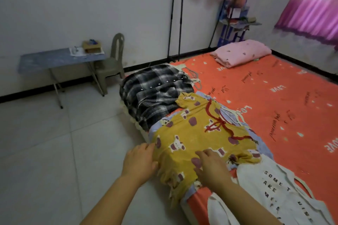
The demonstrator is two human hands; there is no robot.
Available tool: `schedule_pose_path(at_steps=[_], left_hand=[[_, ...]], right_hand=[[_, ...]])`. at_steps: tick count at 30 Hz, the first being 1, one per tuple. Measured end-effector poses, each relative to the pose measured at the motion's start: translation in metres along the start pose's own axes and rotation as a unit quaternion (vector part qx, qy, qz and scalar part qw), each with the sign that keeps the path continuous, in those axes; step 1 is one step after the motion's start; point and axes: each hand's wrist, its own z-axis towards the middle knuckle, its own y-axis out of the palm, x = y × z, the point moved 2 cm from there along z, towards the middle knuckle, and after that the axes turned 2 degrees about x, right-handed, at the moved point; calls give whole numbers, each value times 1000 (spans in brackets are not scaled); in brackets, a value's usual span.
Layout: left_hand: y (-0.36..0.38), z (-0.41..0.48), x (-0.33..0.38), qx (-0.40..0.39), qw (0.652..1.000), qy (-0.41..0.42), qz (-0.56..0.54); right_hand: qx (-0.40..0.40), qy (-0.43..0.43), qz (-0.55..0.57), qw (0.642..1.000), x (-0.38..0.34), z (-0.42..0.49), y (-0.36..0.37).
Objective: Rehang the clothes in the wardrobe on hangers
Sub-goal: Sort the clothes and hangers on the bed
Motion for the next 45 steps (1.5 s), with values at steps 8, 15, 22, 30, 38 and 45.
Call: schedule_pose_path(at_steps=[8, 15, 22, 30, 38, 45], left_hand=[[-14, 79, -105, -9, 999, -45, 23], [-42, 194, -169, -17, 999, -41, 30], [-55, 308, -213, -21, 1000, 1, 17], [-52, 466, -263, -38, 991, 119, 36], [-54, 586, -277, -64, 971, 227, 34], [-33, 684, -249, -100, 953, 283, 46]], right_hand=[[13, -23, 23, 999, -57, 125, 9], [-12, -18, 29, 999, -88, 247, 4], [-7, 29, 27, 999, -107, 349, -5], [-2, 146, 27, 989, -130, 461, 0], [1, 240, 61, 969, -147, 535, -1], [4, 292, 88, 952, -114, 602, 4]])
